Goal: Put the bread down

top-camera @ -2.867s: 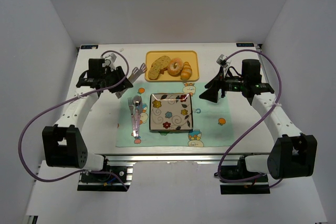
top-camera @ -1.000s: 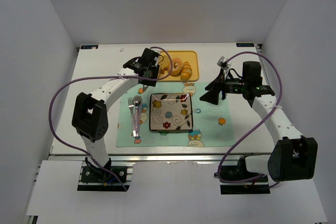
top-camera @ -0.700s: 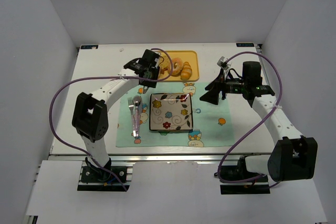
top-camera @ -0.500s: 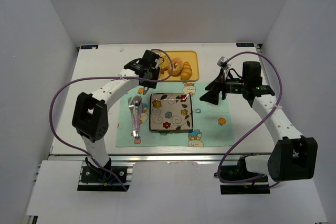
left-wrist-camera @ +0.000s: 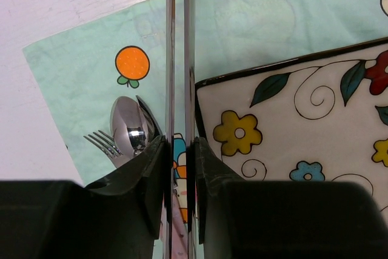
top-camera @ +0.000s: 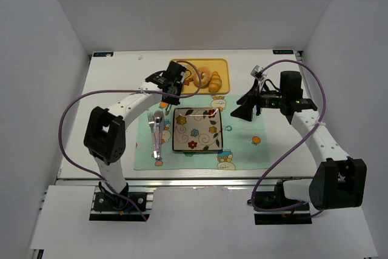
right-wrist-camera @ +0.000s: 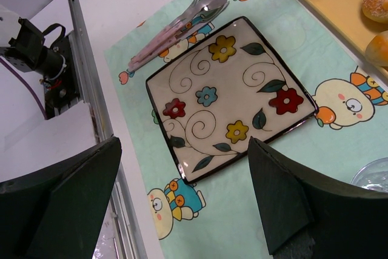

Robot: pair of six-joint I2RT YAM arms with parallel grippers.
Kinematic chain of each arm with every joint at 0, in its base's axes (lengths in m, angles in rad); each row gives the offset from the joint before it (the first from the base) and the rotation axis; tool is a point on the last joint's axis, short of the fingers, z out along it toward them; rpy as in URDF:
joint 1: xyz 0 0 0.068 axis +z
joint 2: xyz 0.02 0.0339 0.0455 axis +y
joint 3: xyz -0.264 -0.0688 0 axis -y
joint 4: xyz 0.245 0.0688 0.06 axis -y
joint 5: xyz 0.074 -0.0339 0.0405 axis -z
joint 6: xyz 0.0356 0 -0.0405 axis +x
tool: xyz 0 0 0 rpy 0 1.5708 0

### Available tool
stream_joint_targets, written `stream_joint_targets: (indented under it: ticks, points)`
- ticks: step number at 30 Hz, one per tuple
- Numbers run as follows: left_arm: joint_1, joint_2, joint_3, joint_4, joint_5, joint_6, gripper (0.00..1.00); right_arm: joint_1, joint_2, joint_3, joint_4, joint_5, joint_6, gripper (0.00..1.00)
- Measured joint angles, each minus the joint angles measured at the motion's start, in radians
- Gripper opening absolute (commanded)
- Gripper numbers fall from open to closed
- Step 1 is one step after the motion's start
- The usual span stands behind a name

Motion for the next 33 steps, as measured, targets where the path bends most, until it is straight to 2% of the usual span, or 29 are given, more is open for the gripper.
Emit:
stream_joint_targets:
  ticks: [11, 21, 25, 33]
  points:
    - [0.000, -0.033, -0.013, 0.002, -0.023, -0.011, 0.16, -0.001, 0.000, -0.004, 0.007, -0.002, 0.000, 0.89]
    - [0.000, -0.167, -0.018, 0.001, -0.006, -0.034, 0.14, -0.001, 0.000, -0.004, 0.012, -0.007, 0.001, 0.89]
    - [0.000, -0.261, -0.087, 0.026, 0.064, -0.029, 0.14, -0.001, 0.000, -0.004, 0.012, -0.011, 0.001, 0.89]
    - [-0.037, -0.470, -0.320, 0.043, 0.285, -0.011, 0.14, -0.001, 0.000, -0.004, 0.013, -0.012, 0.002, 0.89]
